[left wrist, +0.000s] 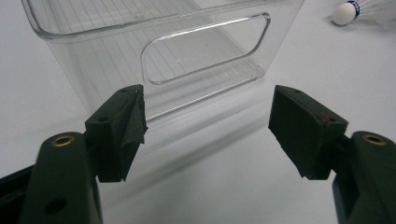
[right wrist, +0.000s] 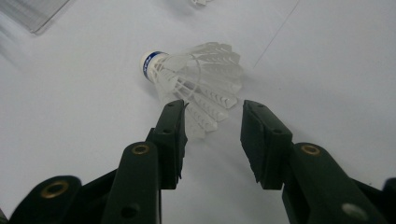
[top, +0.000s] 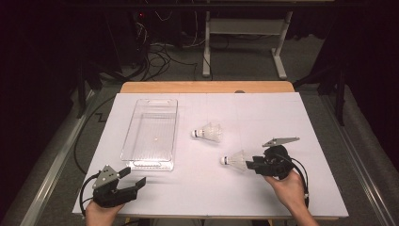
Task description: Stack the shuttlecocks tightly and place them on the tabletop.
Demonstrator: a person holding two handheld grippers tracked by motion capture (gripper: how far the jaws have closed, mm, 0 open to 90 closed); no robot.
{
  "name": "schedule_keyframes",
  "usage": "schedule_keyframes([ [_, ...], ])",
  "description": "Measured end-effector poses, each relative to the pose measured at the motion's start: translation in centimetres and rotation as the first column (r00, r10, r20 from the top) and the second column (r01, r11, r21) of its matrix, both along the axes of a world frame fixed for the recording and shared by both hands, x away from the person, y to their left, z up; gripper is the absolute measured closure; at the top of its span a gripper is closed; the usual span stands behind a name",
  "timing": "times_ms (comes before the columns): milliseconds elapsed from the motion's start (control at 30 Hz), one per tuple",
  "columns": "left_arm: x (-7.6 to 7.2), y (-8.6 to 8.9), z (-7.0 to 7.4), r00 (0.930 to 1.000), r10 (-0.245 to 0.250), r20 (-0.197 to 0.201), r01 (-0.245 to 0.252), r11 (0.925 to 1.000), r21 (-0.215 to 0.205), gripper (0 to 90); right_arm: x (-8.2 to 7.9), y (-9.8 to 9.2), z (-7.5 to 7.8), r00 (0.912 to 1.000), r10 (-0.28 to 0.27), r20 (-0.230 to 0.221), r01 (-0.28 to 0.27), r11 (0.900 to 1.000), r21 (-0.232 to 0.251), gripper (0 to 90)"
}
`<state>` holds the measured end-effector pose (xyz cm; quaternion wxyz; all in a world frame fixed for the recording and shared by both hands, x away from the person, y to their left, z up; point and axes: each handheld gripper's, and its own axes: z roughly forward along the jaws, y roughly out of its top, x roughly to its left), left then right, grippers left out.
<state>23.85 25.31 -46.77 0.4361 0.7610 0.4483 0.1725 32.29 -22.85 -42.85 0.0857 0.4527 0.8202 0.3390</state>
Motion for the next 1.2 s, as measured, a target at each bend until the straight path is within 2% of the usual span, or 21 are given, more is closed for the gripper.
schedule_keyframes([
  [733,0.0,0.0,0.0,1.0000,-0.001,0.000,0.001,1.0000,-0.002,28.6,-1.6,0.9,0.2,0.9988,0.048,0.009,-0.049,0.999,0.011,61.3],
  [1200,0.0,0.0,0.0,1.0000,0.000,0.002,0.000,1.0000,-0.003,28.6,-0.9,2.0,-0.1,0.9983,0.058,-0.002,-0.058,0.998,-0.001,62.3],
])
